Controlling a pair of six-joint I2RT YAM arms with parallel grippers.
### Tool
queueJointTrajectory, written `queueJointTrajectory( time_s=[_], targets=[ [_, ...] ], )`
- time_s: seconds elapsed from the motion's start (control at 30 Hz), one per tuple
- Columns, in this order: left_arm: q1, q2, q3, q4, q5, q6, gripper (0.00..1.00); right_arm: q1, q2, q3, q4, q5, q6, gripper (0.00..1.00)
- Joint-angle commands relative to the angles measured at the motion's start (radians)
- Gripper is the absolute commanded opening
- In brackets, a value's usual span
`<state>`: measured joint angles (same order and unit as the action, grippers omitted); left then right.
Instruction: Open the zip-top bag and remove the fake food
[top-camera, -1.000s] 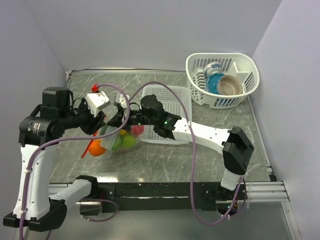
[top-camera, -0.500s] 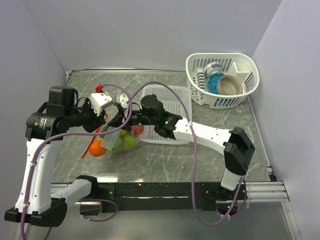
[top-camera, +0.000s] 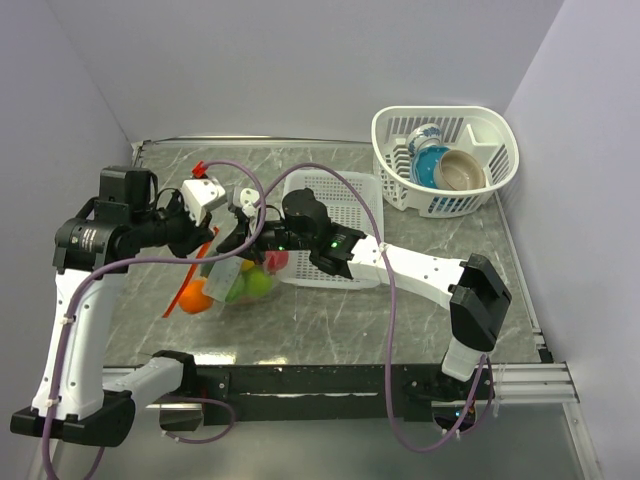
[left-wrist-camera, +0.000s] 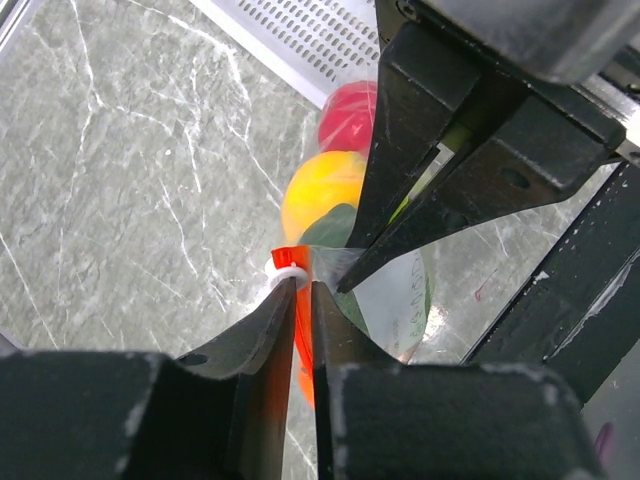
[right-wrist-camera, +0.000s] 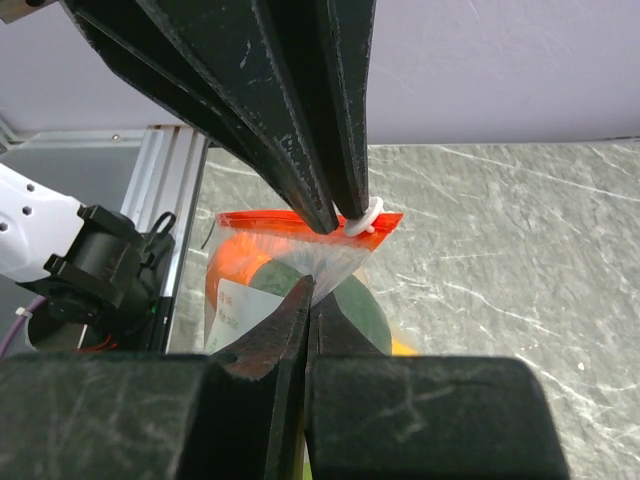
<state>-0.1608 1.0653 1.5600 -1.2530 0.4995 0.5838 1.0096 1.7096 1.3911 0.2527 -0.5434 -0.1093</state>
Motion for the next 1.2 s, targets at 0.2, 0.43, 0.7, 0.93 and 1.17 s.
queueJointTrajectory(
  time_s=[0.2, 0.43, 0.7, 0.93, 1.17],
  targets=[
    [0.000, -0.018, -0.002, 0.062, -0.013, -0.016, 0.31, -0.008, -0.050, 0.040, 0.013, -0.015, -0.009, 0.00],
    [-0.002, -0.016, -0.012, 0.084, -0.018, -0.055, 0.55, -0.012, -0.041, 0.054, 0.005, -0.018, -0.009, 0.00],
    [0.000, 0.022, 0.055, -0.066, 0.122, 0.008, 0.29, -0.016, -0.051, 0.039, 0.010, -0.013, -0.004, 0.00],
    [0.001, 0.030, 0.061, -0.103, 0.122, 0.028, 0.09, -0.019, -0.071, 0.011, 0.017, -0.003, -0.006, 0.00],
    [0.001, -0.008, 0.032, -0.095, 0.057, 0.021, 0.07, -0.042, -0.076, 0.019, 0.028, 0.014, 0.003, 0.00]
  ],
)
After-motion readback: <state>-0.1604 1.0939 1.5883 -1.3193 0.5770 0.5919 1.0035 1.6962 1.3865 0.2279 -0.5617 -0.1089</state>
